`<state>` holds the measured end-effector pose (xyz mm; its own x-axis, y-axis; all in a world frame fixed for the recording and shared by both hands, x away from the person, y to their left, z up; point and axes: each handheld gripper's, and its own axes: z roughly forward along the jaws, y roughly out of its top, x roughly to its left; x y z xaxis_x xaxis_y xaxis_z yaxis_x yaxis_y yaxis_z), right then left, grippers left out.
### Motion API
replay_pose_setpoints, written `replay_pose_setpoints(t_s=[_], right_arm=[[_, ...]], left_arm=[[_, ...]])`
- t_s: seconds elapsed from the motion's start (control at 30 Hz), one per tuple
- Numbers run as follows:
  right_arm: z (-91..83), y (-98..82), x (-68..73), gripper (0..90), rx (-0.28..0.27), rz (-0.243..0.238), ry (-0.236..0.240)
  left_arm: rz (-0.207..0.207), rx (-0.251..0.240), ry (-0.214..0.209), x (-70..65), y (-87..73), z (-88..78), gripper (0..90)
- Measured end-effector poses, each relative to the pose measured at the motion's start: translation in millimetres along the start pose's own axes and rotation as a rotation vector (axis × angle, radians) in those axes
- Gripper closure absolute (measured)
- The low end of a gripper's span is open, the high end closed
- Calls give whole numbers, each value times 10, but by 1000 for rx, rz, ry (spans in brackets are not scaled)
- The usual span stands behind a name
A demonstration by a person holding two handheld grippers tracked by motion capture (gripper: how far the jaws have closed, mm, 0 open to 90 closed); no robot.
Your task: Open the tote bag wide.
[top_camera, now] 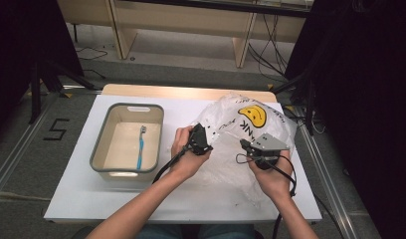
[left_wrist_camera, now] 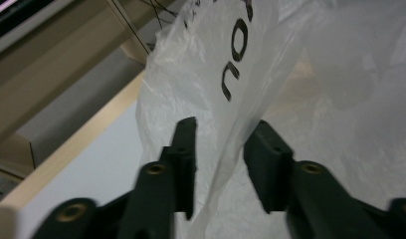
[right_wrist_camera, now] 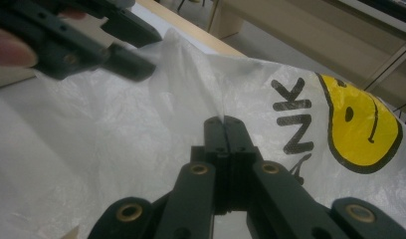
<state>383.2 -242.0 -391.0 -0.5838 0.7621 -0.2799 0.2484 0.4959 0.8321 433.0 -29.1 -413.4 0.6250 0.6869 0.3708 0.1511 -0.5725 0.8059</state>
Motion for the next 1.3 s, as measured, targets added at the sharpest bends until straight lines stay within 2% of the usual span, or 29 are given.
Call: replay_pose_setpoints(t_s=[0.03, 0.07, 0.13, 0.2, 0.23, 0.27, 0.3, 0.33, 0.4, 0.43, 0.63, 0.67, 0.7, 0.77, 0.8, 0.83, 0.87, 0.9, 1.03, 1.3], right_arm=[[-14, 11, 7, 900, -4, -4, 0], [-19, 15, 9, 900, -3, -6, 2], [-21, 17, 11, 900, 2, -11, 5], [-16, 12, 18, 899, 8, -26, 2], [-15, 11, 25, 862, 14, -36, -10], [-8, 15, 32, 812, 18, -42, -11], [10, 30, 53, 702, 22, -62, -17], [10, 30, 53, 702, 22, -62, -17], [34, 51, 80, 592, 13, -86, -22], [67, 70, 107, 510, 8, -103, -37], [222, 81, 162, 376, 22, -140, -65], [304, 60, 164, 389, 46, -149, -60], [304, 60, 164, 389, 46, -149, -60], [351, 41, 160, 540, 58, -141, -51], [346, 45, 136, 707, 66, -112, -48], [333, 50, 117, 770, 61, -98, -45], [333, 50, 117, 770, 61, -98, -45], [300, 69, 95, 855, 42, -84, -51], [232, 139, 63, 900, 0, -58, -67], [194, 230, 54, 900, -37, -37, -88]], left_arm=[[-5, -16, -2, 8, 11, 1, 809], [-14, -26, -1, 18, 23, -4, 859], [-20, -51, 10, 35, 48, -29, 890], [-22, -76, 19, 52, 71, -53, 894], [-26, -85, 23, 55, 81, -62, 894], [-22, -90, 22, 62, 90, -70, 895], [-20, -93, 23, 65, 98, -76, 895], [-20, -96, 25, 64, 103, -82, 895], [-13, -104, 21, 60, 113, -90, 895], [-11, -107, 20, 57, 118, -93, 895], [-4, -117, 12, 39, 128, -115, 895], [-4, -116, 10, 38, 127, -117, 895], [-4, -116, 10, 36, 127, -120, 895], [-2, -115, 8, 40, 124, -124, 895], [-4, -112, 7, 47, 121, -124, 894], [-8, -107, 3, 50, 117, -121, 893], [-11, -103, 2, 54, 112, -119, 893], [-15, -103, 1, 58, 107, -114, 892], [-22, -110, -3, 58, 103, -117, 883], [-21, -132, 12, 75, 114, -164, 846]])
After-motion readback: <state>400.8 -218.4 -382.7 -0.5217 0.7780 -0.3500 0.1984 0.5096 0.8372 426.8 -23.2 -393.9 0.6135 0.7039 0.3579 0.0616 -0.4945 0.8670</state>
